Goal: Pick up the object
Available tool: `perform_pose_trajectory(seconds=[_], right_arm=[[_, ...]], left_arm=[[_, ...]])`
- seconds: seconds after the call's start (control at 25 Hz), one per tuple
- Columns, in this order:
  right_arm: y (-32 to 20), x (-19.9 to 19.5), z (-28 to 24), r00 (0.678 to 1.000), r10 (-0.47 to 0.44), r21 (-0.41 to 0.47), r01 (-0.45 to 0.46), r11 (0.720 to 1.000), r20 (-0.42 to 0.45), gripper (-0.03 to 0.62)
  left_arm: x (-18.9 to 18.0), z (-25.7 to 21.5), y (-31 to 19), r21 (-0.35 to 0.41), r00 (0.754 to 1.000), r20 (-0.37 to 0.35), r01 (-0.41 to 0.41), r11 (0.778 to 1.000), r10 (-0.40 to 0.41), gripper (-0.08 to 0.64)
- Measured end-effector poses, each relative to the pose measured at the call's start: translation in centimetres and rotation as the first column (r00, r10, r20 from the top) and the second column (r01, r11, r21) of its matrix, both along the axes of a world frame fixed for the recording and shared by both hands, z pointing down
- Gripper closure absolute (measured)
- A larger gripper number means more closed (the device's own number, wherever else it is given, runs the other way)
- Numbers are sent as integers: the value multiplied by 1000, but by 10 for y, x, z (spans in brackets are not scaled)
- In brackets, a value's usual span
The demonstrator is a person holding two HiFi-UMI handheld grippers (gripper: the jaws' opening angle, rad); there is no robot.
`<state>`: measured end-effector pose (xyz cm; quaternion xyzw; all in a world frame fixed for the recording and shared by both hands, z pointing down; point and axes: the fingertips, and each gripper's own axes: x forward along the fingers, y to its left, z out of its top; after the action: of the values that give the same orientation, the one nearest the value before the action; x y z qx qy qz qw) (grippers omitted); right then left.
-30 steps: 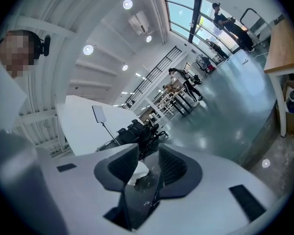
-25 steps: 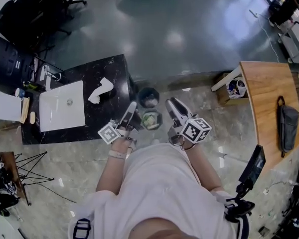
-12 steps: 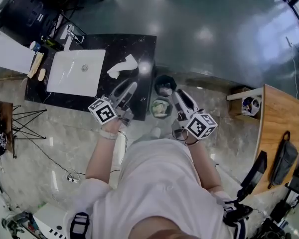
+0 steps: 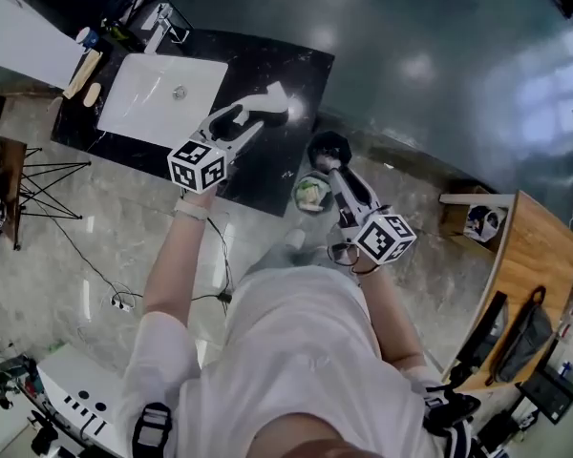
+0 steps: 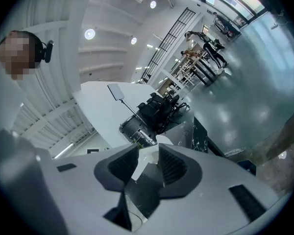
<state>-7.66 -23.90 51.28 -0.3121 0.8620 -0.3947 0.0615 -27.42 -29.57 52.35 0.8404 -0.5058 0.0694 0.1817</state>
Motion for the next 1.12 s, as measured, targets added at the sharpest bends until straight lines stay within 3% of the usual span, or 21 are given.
perform_pose_trajectory(seconds=[0.08, 0.2, 0.4, 0.72, 1.12], right_arm=[[3, -6, 4, 1000, -14, -9, 14, 1000, 1, 453], [9, -12, 12, 1000, -27, -25, 27, 999, 0, 453], [16, -6, 24, 1000, -21, -54, 20, 998, -10, 453], [11, 9, 31, 999, 12, -67, -14, 998, -29, 453], [14, 29, 43, 997, 60, -97, -64, 993, -45, 453]], left_arm=[[-7, 11, -7, -14, 992, 125, -15, 1000, 16, 298], [-15, 30, -16, -48, 961, 274, -39, 998, 50, 282], [-23, 56, -32, -114, 908, 403, -70, 991, 110, 261], [-20, 92, -52, -229, 843, 485, -136, 964, 235, 222], [-22, 134, -66, -352, 802, 507, -142, 925, 316, 212]])
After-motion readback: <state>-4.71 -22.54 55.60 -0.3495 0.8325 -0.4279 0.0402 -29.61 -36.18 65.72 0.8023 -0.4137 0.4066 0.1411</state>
